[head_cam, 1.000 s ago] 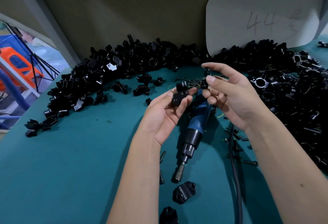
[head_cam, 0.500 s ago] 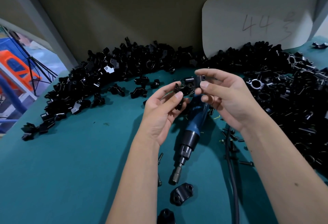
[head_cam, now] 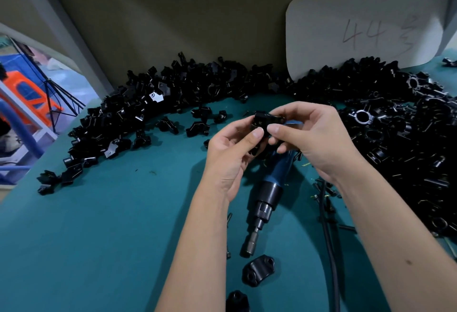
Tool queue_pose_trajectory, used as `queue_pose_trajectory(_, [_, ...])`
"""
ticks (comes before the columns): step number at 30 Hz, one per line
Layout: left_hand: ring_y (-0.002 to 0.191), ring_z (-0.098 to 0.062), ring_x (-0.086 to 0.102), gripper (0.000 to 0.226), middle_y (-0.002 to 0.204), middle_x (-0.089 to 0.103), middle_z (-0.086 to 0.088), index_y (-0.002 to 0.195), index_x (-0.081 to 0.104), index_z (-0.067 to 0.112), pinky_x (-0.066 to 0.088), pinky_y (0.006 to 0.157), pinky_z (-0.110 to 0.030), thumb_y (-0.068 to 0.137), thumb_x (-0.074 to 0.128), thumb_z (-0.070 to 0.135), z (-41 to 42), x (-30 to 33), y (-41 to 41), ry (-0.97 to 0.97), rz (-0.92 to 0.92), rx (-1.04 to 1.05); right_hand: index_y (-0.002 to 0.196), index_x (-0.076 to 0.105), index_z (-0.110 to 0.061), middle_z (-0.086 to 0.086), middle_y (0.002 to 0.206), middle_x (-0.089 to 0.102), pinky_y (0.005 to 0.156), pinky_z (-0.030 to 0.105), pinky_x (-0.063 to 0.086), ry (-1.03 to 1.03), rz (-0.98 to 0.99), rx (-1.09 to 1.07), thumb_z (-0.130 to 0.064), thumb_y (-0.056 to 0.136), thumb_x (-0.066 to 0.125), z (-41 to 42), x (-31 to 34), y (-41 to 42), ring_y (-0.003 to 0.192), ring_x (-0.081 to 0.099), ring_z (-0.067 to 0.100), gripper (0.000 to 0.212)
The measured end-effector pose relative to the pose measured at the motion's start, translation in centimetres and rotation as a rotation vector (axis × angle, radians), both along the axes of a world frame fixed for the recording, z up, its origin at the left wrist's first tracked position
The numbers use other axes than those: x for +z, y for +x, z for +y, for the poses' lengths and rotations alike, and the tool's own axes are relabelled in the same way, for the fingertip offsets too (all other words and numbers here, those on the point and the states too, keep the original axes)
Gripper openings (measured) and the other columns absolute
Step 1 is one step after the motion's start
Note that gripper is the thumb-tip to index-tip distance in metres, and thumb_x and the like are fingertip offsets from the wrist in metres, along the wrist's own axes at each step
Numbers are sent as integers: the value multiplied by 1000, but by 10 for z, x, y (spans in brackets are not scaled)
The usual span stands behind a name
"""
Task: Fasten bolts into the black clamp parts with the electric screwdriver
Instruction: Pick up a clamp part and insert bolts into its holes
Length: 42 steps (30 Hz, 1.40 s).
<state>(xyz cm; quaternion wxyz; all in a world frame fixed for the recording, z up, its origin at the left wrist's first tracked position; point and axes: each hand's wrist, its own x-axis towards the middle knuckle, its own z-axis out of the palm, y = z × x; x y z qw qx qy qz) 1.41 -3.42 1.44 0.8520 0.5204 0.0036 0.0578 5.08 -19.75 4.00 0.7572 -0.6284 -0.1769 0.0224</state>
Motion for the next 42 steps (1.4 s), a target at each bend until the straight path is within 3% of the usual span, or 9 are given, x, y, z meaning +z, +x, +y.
queue_pose_trajectory(4, [95, -16, 73, 41, 109, 77, -9, 115, 75, 9, 59, 86, -27, 75, 80, 13, 0, 1, 0, 14, 34, 18, 114, 72, -5, 16, 78, 69, 49, 23, 53, 7, -36, -97, 3, 91, 74, 6, 0, 0, 55, 65, 17, 25])
queue_pose_trajectory(7, [103, -20, 72, 43, 118, 75, -14, 127, 69, 3, 59, 94, -34, 85, 76, 12, 0, 2, -2, 34, 50, -5, 103, 75, -5, 12, 76, 72, 44, 21, 45, 93, 18, -38, -6, 93, 74, 7, 2, -2, 52, 59, 15, 10])
queue_pose_trajectory(10, [100, -22, 73, 29, 108, 76, -9, 113, 74, 5, 60, 91, -31, 84, 75, 12, -2, 3, -2, -24, 17, -35, 90, 80, -19, 3, 67, 68, 42, 21, 37, -9, -36, -59, -23, 88, 80, 9, 1, -3, 50, 51, 12, 4])
queue_pose_trajectory(13, [95, -21, 76, 17, 101, 76, -9, 98, 78, 7, 60, 86, -29, 81, 77, 11, -6, 3, -3, -70, 2, -47, 88, 80, -19, -7, 59, 62, 43, 18, 36, -98, -96, -45, -30, 82, 81, 7, 1, -2, 47, 48, 8, 12])
queue_pose_trajectory(15, [93, -21, 76, 16, 98, 77, -9, 95, 79, 9, 60, 83, -29, 79, 79, 13, -8, 3, -2, -65, -7, -50, 88, 81, -20, -1, 60, 63, 42, 21, 36, -122, -81, -27, -33, 79, 81, 4, 2, -1, 51, 48, 20, 16])
queue_pose_trajectory(19, [97, -21, 74, 29, 102, 78, -6, 107, 76, 9, 59, 91, -33, 78, 79, 14, -13, 5, -1, -50, -13, -17, 91, 80, -19, 0, 65, 67, 45, 24, 47, -136, -98, -42, -23, 89, 79, -4, 2, 3, 57, 58, 16, 5])
queue_pose_trajectory(24, [102, -25, 73, 26, 104, 78, -7, 99, 78, 16, 58, 96, -35, 73, 79, 15, -16, 5, 1, -81, 6, 32, 91, 81, -19, 2, 72, 72, 48, 25, 52, -161, -98, -35, -14, 93, 76, -11, 3, 5, 64, 65, 16, 7])
queue_pose_trajectory(32, [90, -20, 76, 25, 101, 78, -10, 98, 76, 11, 60, 77, -24, 73, 79, 14, -16, 7, -1, -109, 36, 11, 102, 78, -5, 7, 76, 72, 52, 26, 55, -327, -82, 3, -14, 93, 76, -22, 11, 4, 65, 64, 18, 13])
queue_pose_trajectory(42, [88, -19, 76, 23, 98, 77, -7, 104, 71, 6, 60, 76, -23, 82, 73, 12, -19, 13, -6, -48, 14, -123, 92, 80, -18, 14, 72, 72, 55, 36, 59, -466, -136, -48, -27, 92, 79, -33, 20, -7, 59, 66, 26, 8])
